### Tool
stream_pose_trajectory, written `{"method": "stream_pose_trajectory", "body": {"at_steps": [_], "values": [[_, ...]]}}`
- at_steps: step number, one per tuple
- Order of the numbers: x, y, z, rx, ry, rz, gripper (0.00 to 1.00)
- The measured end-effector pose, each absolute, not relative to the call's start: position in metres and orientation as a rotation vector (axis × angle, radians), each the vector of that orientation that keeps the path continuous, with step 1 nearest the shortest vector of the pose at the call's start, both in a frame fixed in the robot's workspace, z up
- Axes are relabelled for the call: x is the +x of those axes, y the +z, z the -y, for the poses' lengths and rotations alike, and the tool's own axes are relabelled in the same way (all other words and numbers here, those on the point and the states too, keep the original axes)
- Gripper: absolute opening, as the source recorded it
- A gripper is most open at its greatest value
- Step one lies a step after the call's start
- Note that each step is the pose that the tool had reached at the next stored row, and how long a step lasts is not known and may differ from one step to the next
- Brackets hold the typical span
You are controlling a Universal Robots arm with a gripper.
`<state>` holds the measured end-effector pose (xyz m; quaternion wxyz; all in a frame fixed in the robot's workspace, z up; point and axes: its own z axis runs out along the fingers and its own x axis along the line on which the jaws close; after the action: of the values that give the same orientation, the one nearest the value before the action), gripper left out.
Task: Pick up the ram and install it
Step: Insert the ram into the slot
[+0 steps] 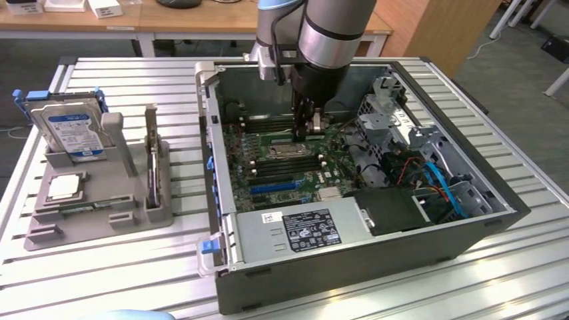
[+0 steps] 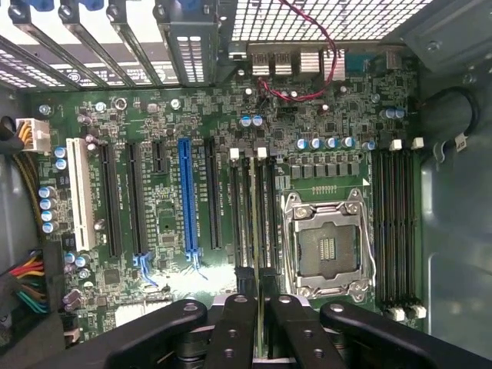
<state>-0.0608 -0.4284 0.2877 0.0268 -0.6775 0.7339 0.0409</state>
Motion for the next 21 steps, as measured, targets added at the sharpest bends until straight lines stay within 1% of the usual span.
{"method": "stream_pose_trajectory", "body": {"at_steps": [21], "values": [[-0.061, 0.268, 0.428, -2.086, 0.108, -2.258, 0.13]]}}
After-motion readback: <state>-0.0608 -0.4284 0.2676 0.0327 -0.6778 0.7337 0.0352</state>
